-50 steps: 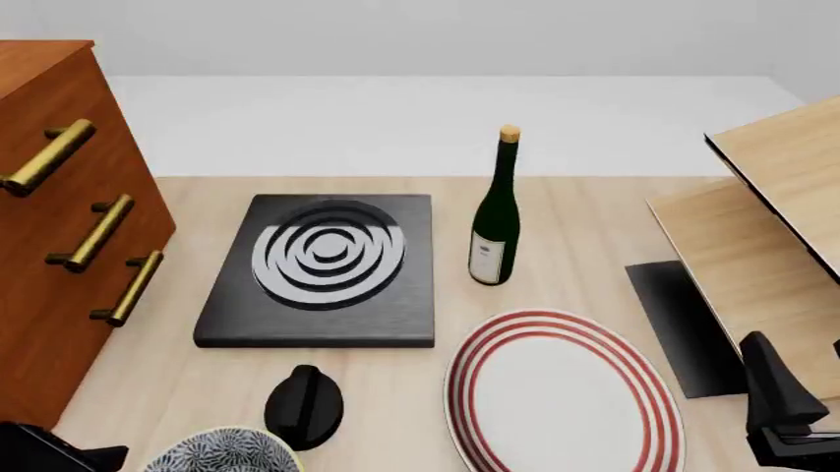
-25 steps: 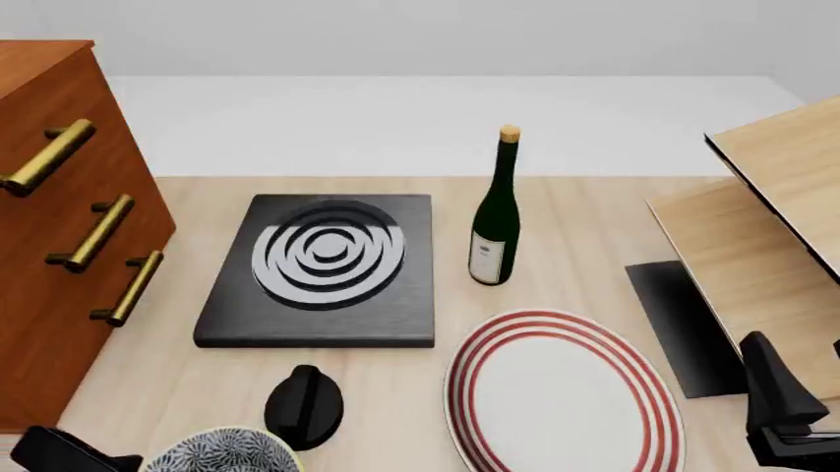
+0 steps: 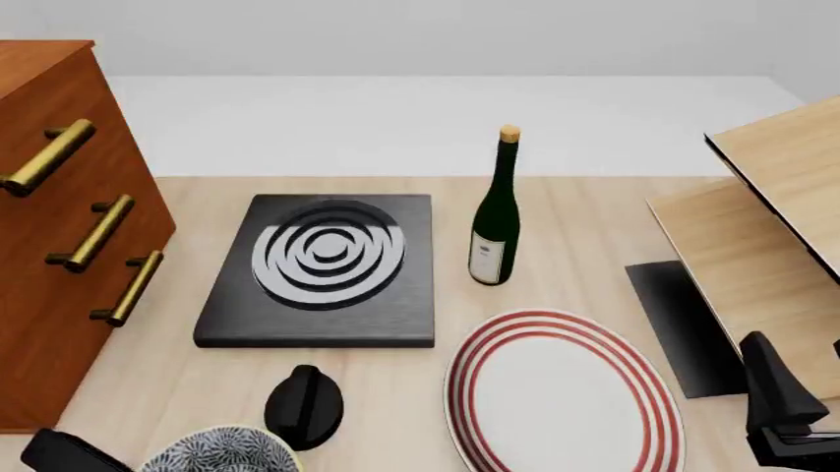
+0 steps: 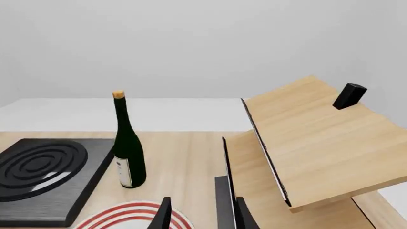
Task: Pick up the akita bowl and put it on the plate.
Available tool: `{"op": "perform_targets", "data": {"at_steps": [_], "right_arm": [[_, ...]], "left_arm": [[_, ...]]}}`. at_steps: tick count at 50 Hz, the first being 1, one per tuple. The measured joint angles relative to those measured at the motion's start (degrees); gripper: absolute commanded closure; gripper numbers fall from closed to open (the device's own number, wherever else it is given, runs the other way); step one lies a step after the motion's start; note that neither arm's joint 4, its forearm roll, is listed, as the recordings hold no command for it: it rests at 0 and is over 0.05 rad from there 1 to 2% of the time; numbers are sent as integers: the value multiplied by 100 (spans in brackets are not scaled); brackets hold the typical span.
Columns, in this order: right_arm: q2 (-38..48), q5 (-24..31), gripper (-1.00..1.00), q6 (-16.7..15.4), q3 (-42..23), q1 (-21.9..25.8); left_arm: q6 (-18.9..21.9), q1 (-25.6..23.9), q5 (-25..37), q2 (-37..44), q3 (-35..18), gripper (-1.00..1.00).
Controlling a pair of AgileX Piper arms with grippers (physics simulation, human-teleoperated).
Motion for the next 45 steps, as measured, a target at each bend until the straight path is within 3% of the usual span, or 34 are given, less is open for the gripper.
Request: {"op": "perform_targets", "data": {"at_steps": [14, 23, 35, 45], "right_arm": [[0, 0, -100, 0, 0, 0], [0, 0, -100, 0, 0, 0], [0, 0, -100, 0, 0, 0], [-1, 0, -100, 0, 0, 1]], "left_arm": [[440, -41, 127, -136, -85, 100], [961, -19, 722, -764, -247, 100], [1526, 82, 1848, -1415, -1026, 100], [1496, 163, 2030, -1486, -1885, 100]]}}
